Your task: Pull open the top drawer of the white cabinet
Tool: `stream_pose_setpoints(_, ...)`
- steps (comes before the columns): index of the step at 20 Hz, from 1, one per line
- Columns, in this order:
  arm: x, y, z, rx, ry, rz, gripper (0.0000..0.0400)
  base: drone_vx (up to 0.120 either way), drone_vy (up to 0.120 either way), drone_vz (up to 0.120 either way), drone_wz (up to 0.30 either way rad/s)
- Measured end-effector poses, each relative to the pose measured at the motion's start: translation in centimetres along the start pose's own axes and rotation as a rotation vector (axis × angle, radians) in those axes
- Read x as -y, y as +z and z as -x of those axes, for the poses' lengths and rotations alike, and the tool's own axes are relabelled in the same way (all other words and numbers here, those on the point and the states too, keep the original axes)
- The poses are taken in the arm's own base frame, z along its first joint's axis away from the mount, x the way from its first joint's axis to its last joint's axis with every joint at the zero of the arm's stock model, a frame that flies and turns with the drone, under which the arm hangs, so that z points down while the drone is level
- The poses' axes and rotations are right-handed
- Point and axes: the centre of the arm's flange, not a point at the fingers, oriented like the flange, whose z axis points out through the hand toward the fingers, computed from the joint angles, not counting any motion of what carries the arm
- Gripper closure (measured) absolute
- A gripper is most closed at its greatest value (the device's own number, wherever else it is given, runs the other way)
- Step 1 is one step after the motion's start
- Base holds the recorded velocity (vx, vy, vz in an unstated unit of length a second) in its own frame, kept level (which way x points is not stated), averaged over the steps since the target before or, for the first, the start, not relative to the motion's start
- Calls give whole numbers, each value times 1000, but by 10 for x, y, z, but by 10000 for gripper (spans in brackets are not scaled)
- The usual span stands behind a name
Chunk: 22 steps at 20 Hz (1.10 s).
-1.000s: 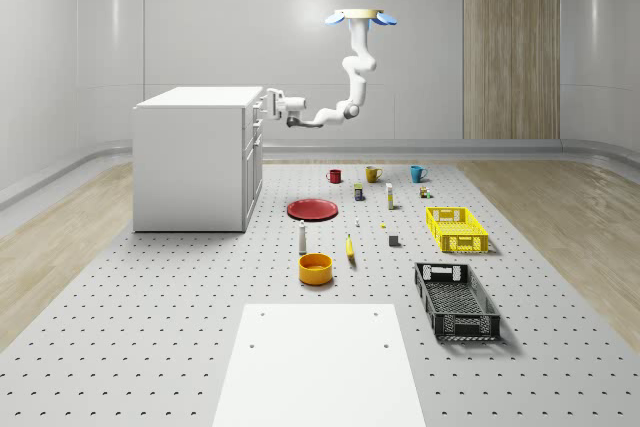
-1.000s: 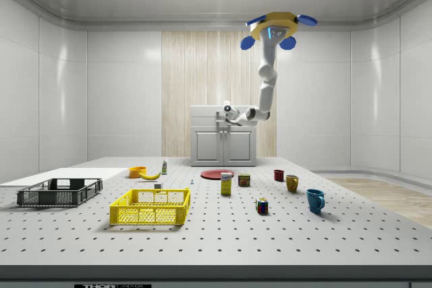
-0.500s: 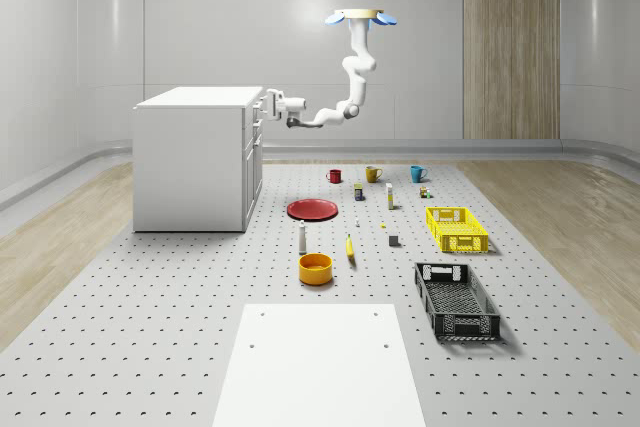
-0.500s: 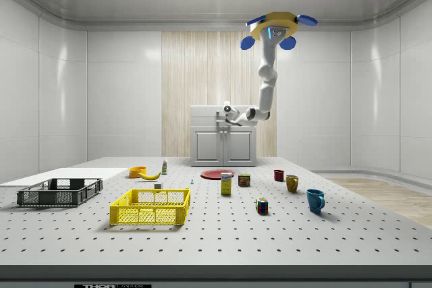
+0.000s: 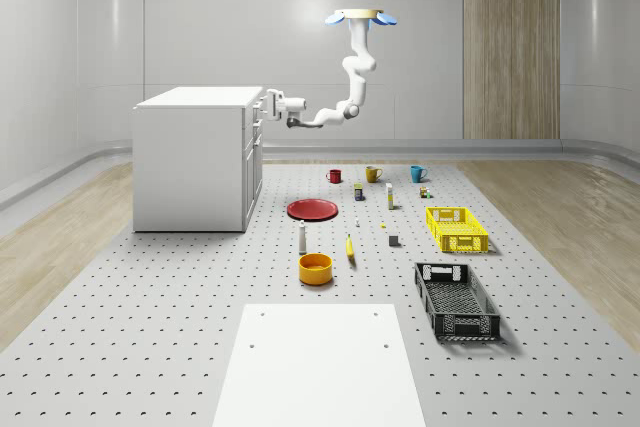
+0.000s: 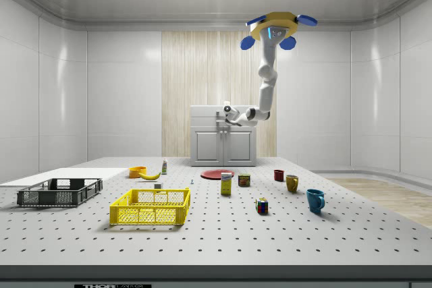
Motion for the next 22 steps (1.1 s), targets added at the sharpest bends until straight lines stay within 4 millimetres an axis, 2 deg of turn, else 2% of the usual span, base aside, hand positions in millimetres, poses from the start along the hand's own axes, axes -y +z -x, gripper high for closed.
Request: stream_pose_setpoints(22, 2, 9, -2, -3, 0, -3, 95, 0, 0, 0, 0)
